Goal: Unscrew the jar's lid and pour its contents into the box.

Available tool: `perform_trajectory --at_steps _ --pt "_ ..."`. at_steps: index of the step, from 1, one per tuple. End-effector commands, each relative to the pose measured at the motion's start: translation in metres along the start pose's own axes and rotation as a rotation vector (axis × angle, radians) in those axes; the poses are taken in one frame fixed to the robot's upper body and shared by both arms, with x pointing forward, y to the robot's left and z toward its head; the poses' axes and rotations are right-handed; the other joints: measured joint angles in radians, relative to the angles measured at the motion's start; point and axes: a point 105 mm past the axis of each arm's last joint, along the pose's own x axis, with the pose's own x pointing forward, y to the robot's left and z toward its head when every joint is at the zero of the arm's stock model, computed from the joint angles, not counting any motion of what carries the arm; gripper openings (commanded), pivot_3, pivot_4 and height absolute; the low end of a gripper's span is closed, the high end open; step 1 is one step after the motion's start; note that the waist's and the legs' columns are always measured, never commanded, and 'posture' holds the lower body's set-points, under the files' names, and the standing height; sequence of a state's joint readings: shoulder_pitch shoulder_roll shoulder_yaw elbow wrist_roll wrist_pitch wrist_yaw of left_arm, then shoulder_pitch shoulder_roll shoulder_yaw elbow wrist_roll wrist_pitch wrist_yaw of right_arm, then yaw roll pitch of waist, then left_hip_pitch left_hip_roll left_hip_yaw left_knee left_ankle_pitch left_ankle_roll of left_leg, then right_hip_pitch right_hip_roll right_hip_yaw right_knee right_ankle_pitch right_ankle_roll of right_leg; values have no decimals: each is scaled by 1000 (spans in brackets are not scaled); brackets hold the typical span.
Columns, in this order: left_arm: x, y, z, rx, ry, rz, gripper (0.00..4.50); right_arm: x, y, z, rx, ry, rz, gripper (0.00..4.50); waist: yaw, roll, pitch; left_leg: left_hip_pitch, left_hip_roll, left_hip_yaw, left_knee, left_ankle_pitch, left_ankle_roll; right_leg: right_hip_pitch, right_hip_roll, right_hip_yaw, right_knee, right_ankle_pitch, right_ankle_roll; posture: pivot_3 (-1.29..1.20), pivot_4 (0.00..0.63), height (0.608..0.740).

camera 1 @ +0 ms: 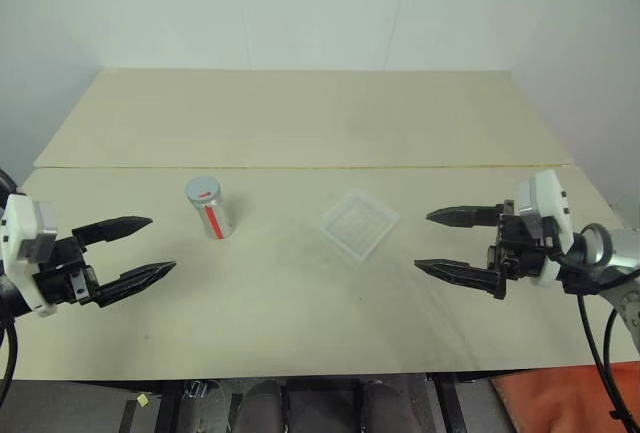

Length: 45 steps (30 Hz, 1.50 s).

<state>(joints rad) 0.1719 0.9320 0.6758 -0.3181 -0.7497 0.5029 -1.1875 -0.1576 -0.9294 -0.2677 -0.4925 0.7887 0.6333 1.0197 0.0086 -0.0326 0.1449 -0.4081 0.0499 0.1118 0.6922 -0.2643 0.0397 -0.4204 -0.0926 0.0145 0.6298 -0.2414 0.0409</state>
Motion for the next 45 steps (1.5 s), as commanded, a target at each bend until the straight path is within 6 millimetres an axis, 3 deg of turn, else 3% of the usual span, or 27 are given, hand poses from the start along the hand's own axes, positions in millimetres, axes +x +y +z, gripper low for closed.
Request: perform_trajectory --at_steps 1,4,12,16,19,29,45 --pt "9 -3 -1 7 -28 23 4472 -6 -3 12 -53 -12 -30 4500 0 0 0 0 0 0 0 0 0 0 0 0 0 0 0 0 150 740" --pt "21 -14 -14 -45 -47 108 4472 -7 -2 11 -50 -9 -29 4500 0 0 0 0 0 -1 0 0 1 0 -1 1 0 0 0 0 150 740" --pt "35 -32 -27 -156 -112 445 4472 -5 -3 10 -44 -2 -16 4500 0 -2 -1 2 0 -3 0 -1 1 3 -1 2 0 0 0 0 150 740" --pt "54 -34 -32 -176 -147 625 4472 -3 -5 10 -46 -5 -4 4500 6 -2 -1 3 -1 -4 1 -1 1 5 -1 2 0 1 0 0 150 740" --pt "61 -25 -39 -164 -133 784 4472 -2 -6 12 -50 -5 2 4500 6 -2 -1 5 -1 -5 1 -1 1 8 0 0 -1 1 0 0 150 740" --pt "90 -16 -38 -119 -149 875 4472 -3 -5 16 -62 -12 1 4500 4 -3 -2 5 -1 -5 1 -2 2 11 0 0 -3 1 0 0 150 740" --pt "105 0 -45 -111 -167 1042 4472 -8 -2 22 -72 -26 -11 4500 4 -3 -2 5 -1 -7 1 -2 2 12 -1 -1 -4 1 1 0 150 740"
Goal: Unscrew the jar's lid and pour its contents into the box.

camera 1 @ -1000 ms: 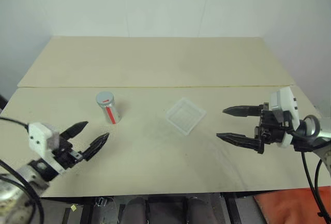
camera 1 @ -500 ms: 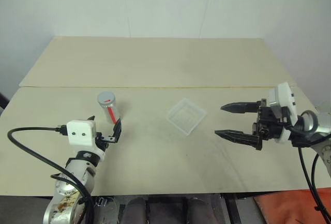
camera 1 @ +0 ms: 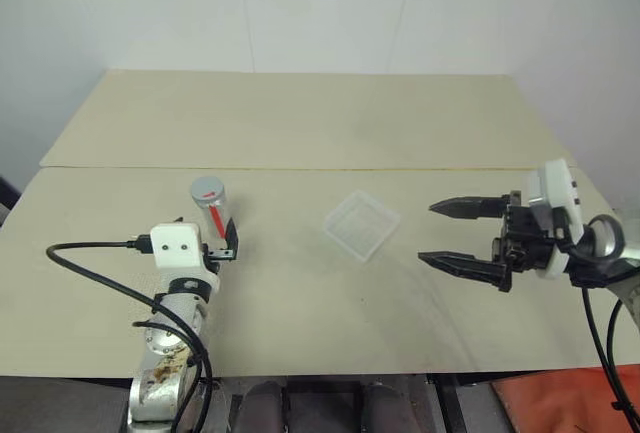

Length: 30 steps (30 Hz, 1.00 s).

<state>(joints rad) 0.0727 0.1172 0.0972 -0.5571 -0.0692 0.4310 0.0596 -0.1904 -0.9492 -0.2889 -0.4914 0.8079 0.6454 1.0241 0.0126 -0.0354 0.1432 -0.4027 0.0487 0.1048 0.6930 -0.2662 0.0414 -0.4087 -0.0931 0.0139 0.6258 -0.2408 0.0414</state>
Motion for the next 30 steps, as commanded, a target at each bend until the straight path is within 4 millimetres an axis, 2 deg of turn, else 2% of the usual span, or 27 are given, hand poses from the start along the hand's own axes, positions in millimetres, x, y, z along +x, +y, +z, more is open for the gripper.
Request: perform_trajectory --at_steps 1,8,30 --pt "5 -3 10 13 -58 21 4472 -5 1 12 -42 -17 -7 4500 0 0 0 0 0 0 0 0 0 0 0 0 0 0 0 0 150 740" --pt "14 -16 5 2 -67 21 4472 -6 1 14 -47 -19 -8 4500 1 0 0 0 0 -1 0 0 0 0 0 -1 0 0 0 0 150 740" --pt "45 -15 -6 -4 -80 115 4472 -8 7 15 -35 -31 -6 4500 1 0 0 -1 0 -3 0 0 0 0 0 -2 -1 0 0 0 150 740"
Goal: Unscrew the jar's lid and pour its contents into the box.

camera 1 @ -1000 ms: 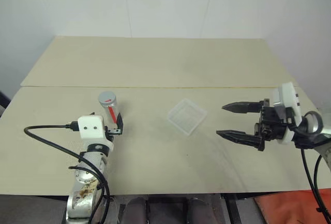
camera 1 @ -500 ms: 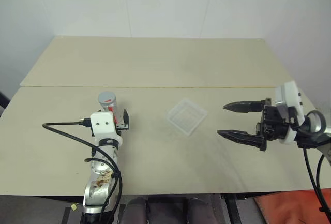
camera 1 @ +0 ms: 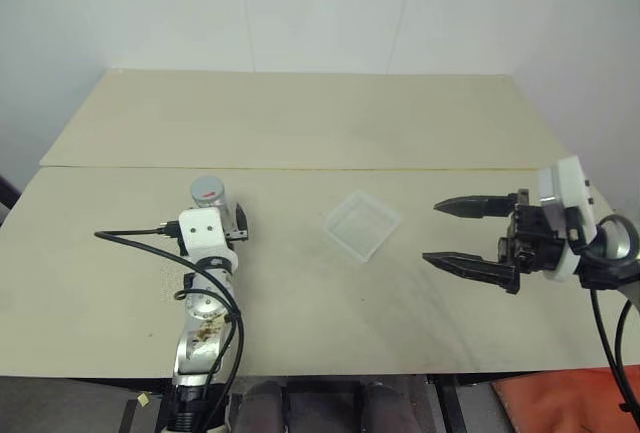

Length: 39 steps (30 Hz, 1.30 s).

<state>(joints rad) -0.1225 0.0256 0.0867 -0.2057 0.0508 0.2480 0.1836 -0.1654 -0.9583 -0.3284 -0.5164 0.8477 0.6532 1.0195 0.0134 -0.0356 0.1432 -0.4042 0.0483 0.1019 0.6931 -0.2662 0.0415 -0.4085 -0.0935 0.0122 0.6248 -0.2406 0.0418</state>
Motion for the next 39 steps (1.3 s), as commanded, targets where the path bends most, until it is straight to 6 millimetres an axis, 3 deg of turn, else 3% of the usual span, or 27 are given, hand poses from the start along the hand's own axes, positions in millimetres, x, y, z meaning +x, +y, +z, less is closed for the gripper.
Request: perform_trajectory --at_steps 1,9,17,30,39 --pt "4 -4 14 -8 -68 -7 4472 -4 3 10 -34 -15 -9 4500 1 0 0 0 0 0 0 0 0 0 0 0 0 0 0 0 150 740" --pt "9 -7 13 -11 -75 -15 4472 -5 6 9 -26 -19 -7 4500 1 0 0 0 0 -1 0 0 0 0 0 -1 0 0 0 0 150 740" --pt "8 -5 7 -17 -61 -8 2410 -6 7 9 -24 -23 2 4500 1 0 0 0 0 -1 0 0 0 0 0 -1 0 0 0 0 150 740" --pt "11 10 19 14 -103 -49 1942 -5 9 11 -26 -29 3 4500 -2 0 0 0 0 -1 0 0 0 1 0 -1 0 0 0 0 150 740" --pt "4 26 61 93 -154 -314 1942 0 11 9 -28 -43 15 4500 0 0 0 0 1 -1 0 0 0 0 -1 -1 0 0 0 0 150 740"
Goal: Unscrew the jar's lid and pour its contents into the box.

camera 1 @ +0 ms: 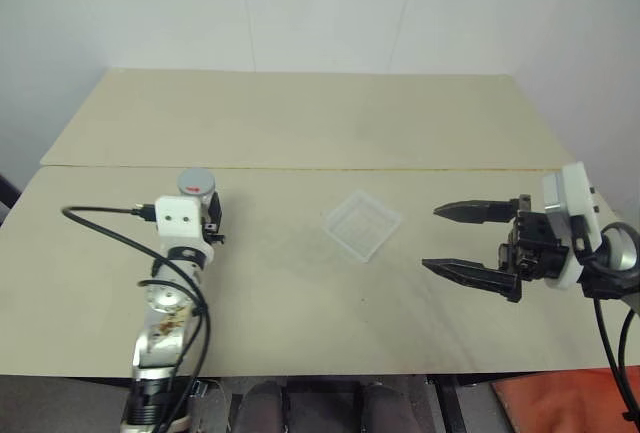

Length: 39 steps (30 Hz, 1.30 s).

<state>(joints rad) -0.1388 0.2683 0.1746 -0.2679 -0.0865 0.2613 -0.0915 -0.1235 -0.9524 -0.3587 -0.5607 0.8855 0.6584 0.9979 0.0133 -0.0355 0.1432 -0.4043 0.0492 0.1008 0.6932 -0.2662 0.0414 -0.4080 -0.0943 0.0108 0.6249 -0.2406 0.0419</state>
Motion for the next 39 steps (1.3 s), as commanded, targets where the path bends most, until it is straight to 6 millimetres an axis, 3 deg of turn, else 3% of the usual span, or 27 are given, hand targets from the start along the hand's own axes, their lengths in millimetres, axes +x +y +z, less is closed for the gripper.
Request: perform_trajectory --at_steps 1,7,18,27,39 --pt "-4 2 30 -1 -59 -117 1942 1 3 8 -37 -25 14 4500 0 0 0 0 0 0 0 0 0 0 0 0 0 0 0 0 150 740" --pt "-9 9 58 -36 -49 -333 1942 6 -2 12 -51 -35 24 4500 -2 0 0 0 0 0 0 0 0 0 1 0 1 0 0 0 150 740" --pt "-38 8 95 -43 -10 -1028 1942 34 -28 30 -75 -112 -35 4500 -5 1 1 -1 0 7 0 1 -2 -5 2 1 2 -1 -1 0 150 740" --pt "-30 -6 98 9 -33 -1248 1942 60 -36 42 -92 -139 -42 4500 -2 1 1 -10 0 12 0 2 -3 -14 2 1 4 -1 -1 0 150 740" --pt "-22 -23 90 -7 -46 -1401 1942 78 -34 59 -86 -193 -5 4500 -3 1 1 -11 0 12 1 2 -3 -15 3 1 5 -1 -1 0 150 740"
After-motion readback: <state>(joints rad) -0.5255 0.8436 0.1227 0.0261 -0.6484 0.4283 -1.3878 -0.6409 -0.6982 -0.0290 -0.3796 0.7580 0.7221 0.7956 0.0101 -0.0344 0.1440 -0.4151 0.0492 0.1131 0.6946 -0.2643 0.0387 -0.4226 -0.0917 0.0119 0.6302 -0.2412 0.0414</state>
